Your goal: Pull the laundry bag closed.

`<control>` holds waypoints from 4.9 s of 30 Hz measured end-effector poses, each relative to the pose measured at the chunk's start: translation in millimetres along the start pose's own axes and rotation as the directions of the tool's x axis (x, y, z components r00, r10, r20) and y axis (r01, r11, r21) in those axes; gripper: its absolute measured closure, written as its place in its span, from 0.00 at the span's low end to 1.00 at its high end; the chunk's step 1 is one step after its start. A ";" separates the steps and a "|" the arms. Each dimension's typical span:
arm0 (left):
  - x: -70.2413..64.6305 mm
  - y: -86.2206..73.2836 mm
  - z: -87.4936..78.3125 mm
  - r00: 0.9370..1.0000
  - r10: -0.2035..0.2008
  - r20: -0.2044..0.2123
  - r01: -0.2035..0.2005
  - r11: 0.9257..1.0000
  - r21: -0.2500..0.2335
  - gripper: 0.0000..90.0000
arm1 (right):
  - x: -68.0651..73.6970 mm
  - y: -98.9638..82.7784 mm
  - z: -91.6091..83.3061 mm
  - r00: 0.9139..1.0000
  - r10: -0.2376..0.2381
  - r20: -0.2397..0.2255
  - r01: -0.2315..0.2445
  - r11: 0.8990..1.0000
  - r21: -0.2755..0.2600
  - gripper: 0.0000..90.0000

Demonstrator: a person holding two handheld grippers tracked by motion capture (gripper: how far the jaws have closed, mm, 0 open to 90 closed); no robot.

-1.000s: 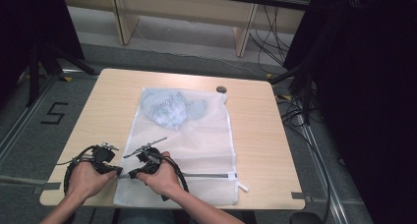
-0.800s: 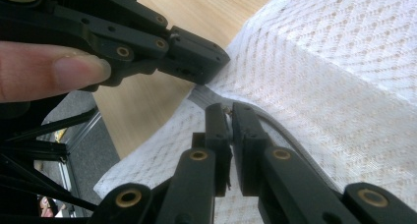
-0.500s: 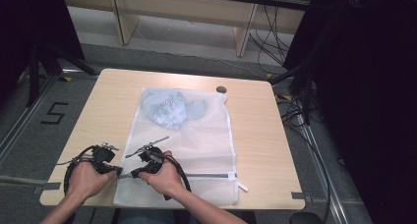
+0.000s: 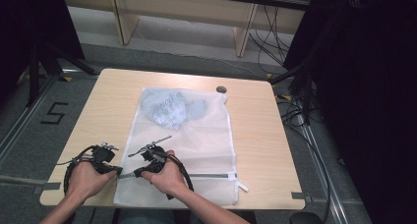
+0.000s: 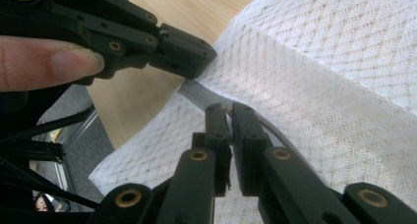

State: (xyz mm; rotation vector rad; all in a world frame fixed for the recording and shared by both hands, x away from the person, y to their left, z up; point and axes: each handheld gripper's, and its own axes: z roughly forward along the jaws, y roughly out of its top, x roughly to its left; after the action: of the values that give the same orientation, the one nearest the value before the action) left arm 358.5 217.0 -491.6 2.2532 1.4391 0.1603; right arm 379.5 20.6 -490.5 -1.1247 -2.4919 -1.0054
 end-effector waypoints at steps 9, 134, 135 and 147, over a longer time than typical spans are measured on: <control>-0.2 -0.3 0.3 1.000 -0.002 -0.002 0.002 1.000 -0.006 1.00 | -2.9 -1.3 -2.4 1.000 -0.031 0.001 0.031 1.000 -0.005 0.97; -0.9 0.3 -0.1 1.000 0.001 -0.008 -0.001 1.000 0.002 1.00 | -19.1 -14.3 -42.4 1.000 0.010 0.024 -0.010 1.000 0.016 0.97; -0.9 0.3 -0.1 1.000 0.001 -0.008 -0.001 1.000 0.002 1.00 | -19.1 -14.3 -42.4 1.000 0.010 0.024 -0.010 1.000 0.016 0.97; -1.3 0.0 0.7 1.000 0.008 -0.006 -0.008 1.000 -0.008 1.00 | -21.0 -15.2 -46.2 1.000 0.010 0.028 -0.010 1.000 0.014 0.97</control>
State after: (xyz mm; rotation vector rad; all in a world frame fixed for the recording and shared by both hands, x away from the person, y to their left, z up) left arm 358.2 215.6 -492.0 2.2544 1.4298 0.1750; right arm 379.5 -29.6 -473.5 -1.1529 -2.5086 -0.9741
